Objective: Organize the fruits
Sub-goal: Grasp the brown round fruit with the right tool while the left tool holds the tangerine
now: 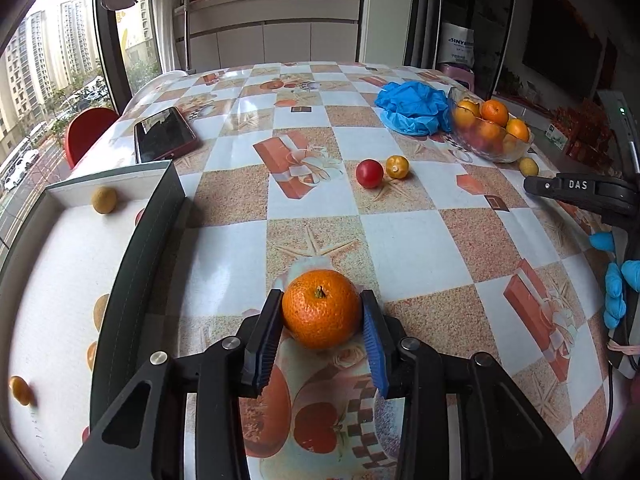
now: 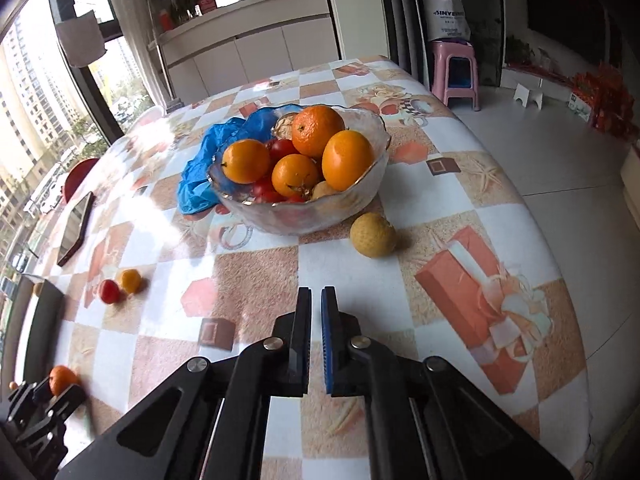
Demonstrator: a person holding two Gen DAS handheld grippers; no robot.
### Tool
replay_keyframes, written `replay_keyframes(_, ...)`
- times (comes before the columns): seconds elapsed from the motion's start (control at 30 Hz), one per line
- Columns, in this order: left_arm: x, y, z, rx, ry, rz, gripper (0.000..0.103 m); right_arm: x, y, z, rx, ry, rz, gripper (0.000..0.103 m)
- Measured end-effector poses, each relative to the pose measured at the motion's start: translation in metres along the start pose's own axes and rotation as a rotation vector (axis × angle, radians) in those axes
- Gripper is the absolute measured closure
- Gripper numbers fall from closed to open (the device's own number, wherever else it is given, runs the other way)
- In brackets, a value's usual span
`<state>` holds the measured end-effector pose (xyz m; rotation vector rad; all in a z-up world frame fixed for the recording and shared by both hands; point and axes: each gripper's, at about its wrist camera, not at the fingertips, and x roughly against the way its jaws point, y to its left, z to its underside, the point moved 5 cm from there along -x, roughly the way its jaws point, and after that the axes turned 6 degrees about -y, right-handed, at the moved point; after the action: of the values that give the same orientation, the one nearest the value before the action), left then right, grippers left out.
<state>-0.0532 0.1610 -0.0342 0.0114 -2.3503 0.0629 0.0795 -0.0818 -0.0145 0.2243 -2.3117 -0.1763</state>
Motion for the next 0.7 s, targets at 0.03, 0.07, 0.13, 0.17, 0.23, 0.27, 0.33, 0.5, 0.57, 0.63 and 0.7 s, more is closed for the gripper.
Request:
replay_keyframes(0.03,0.000,0.000,0.000,0.000,0.000,0.000,0.064,0.006,0.001,0.005,0.014,0.000,-0.013,0.098)
replay_keyframes(0.07,0.000,-0.001,0.000,-0.001,0.000,-0.001,0.064,0.012,0.002,0.009,0.029,-0.003,-0.020,0.098)
replay_keyframes(0.13,0.000,0.000,0.000,-0.005,0.000,-0.004,0.064,0.017,0.002,0.015,0.054,0.005,-0.019,0.098)
replay_keyframes(0.17,-0.001,0.000,0.000,-0.007,0.000,-0.006,0.064,0.017,0.001,0.017,0.061,0.020,-0.023,0.097)
replay_keyframes(0.23,0.000,-0.001,0.000,-0.008,0.001,-0.007,0.064,0.016,-0.006,0.016,0.078,0.023,0.016,0.093)
replay_keyframes(0.27,-0.001,-0.001,0.000,-0.009,0.001,-0.008,0.064,0.015,-0.009,0.014,0.081,0.026,0.036,0.082)
replay_keyframes(0.33,0.000,-0.001,0.000,-0.007,0.001,-0.007,0.064,0.010,-0.014,0.006,0.059,0.025,0.025,0.064)
replay_keyframes(0.5,0.000,-0.001,0.000,-0.008,0.001,-0.007,0.064,-0.016,-0.007,-0.013,0.101,0.024,0.034,0.058)
replay_keyframes(0.57,0.000,-0.001,0.000,-0.008,0.001,-0.007,0.064,-0.027,-0.006,-0.019,0.105,0.021,0.046,0.058)
replay_keyframes(0.63,0.000,-0.001,0.000,-0.009,0.001,-0.008,0.064,-0.033,-0.007,-0.025,0.095,0.010,0.064,0.056)
replay_keyframes(0.7,0.000,-0.001,0.001,-0.010,0.001,-0.009,0.064,-0.037,-0.007,-0.029,0.093,0.005,0.052,0.064)
